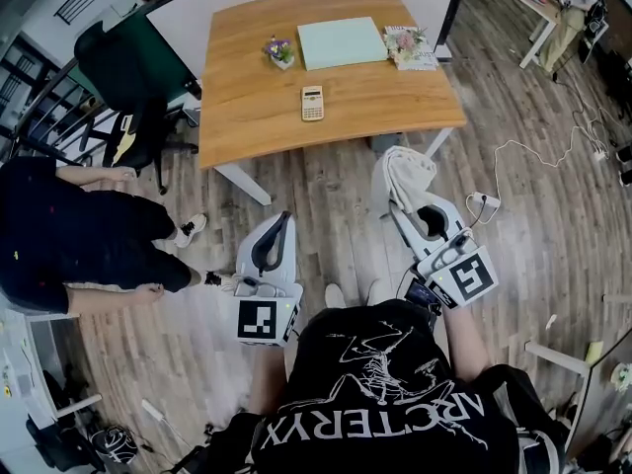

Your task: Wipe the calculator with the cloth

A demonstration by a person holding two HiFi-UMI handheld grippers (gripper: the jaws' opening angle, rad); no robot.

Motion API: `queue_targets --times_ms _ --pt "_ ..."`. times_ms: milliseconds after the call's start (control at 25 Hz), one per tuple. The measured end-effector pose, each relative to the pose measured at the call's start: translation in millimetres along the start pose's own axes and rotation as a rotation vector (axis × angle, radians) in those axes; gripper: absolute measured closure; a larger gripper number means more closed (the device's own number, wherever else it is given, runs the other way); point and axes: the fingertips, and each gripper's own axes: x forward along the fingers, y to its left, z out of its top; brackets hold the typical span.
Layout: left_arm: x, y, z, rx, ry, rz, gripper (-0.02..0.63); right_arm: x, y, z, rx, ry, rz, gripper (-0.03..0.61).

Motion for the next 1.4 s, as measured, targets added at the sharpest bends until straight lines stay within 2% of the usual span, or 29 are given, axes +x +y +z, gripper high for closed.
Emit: queue_targets --times_ms 480,720,920,1120,1280,1400 --pt "26 -9 2 0.003 0.007 0.029 0.604 0 -21 -7 0.008 0.004 0.028 0.495" --pt "46 -24 -4 0.008 0.022 0.065 0.603 -6 -47 -19 0.013 0.008 0.058 0.495" --pt "68 -24 -11 -0.019 0.034 0.085 0.604 5 -67 -27 0.029 0.02 0.081 0.495" --pt "101 5 -15 -0.015 0.029 0.088 0.604 47 -88 -34 0.025 0.02 0.093 0.495" --pt "142 52 -22 -0.023 0.016 0.081 0.603 103 -111 -36 0.025 0.012 0.068 0.495" --pt "178 95 -24 -0.022 0.039 0.051 0.603 154 -130 -32 0.021 0.021 0.038 0.495"
